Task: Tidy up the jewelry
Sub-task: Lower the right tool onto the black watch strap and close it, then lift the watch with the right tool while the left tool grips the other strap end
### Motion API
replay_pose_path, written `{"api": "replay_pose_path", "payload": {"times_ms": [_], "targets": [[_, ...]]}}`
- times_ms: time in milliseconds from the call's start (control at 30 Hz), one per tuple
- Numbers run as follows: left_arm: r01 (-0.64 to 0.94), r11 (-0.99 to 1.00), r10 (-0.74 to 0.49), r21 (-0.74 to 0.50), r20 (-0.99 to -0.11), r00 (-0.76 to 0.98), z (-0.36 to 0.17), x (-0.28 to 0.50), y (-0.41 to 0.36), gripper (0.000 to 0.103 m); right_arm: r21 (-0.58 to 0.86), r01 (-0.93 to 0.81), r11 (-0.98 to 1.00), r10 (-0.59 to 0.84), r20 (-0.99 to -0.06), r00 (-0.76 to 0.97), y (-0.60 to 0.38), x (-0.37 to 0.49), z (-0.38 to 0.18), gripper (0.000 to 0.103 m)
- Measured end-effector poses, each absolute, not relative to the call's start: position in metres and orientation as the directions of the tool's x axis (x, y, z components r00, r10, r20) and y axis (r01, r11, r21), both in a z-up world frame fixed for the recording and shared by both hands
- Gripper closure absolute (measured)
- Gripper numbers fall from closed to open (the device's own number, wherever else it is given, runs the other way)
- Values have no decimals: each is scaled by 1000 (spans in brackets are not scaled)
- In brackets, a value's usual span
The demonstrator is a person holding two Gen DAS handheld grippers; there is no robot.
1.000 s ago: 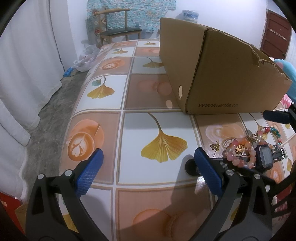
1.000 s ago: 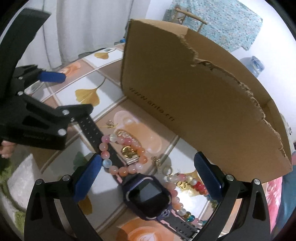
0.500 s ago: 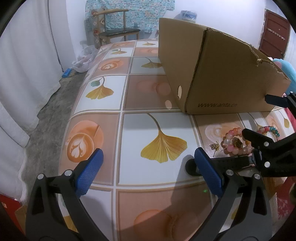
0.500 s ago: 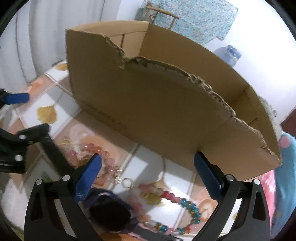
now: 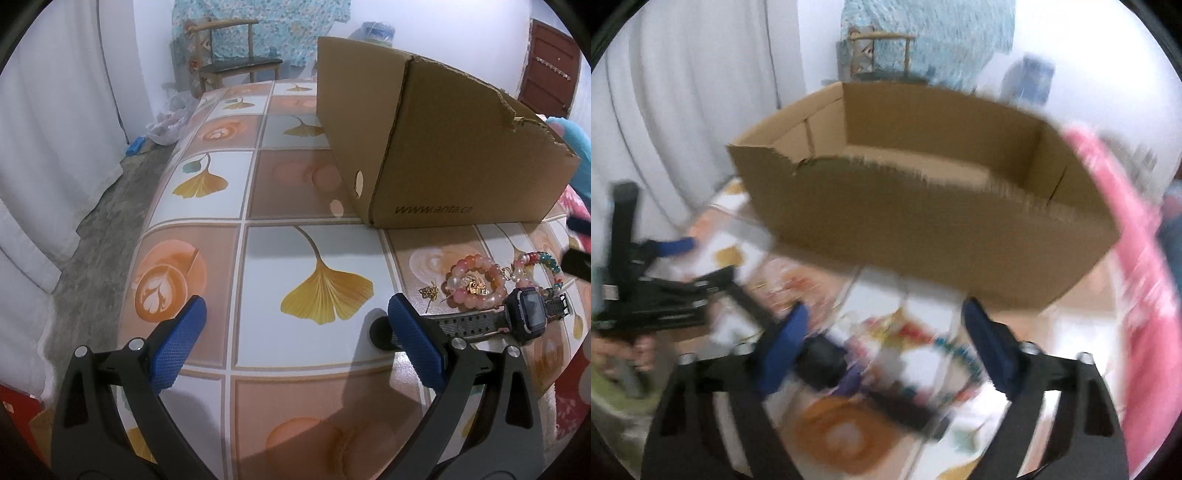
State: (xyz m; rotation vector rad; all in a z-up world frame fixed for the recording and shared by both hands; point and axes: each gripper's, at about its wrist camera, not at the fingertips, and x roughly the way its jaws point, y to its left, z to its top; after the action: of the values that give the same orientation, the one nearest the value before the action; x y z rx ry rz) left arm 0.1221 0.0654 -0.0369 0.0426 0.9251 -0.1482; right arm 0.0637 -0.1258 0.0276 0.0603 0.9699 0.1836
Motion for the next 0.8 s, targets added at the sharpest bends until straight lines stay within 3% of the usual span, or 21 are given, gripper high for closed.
{"api": "replay_pose_path", "payload": {"times_ms": [133,300,800], "targets": [[137,990,-98,-22,-807,582,-36,123,64,7,256,-221,941,332,-825,458,-112,57,17,34],[136,991,-95,-19,-812,576,-37,121,65,7,308,-285,908,401,-834,378,-103,79,1,34],[154,988,-107,-22,-814,571,-38,120,65,7,299,-404,865,407,-888,214,-82,97,-17,34]]}}
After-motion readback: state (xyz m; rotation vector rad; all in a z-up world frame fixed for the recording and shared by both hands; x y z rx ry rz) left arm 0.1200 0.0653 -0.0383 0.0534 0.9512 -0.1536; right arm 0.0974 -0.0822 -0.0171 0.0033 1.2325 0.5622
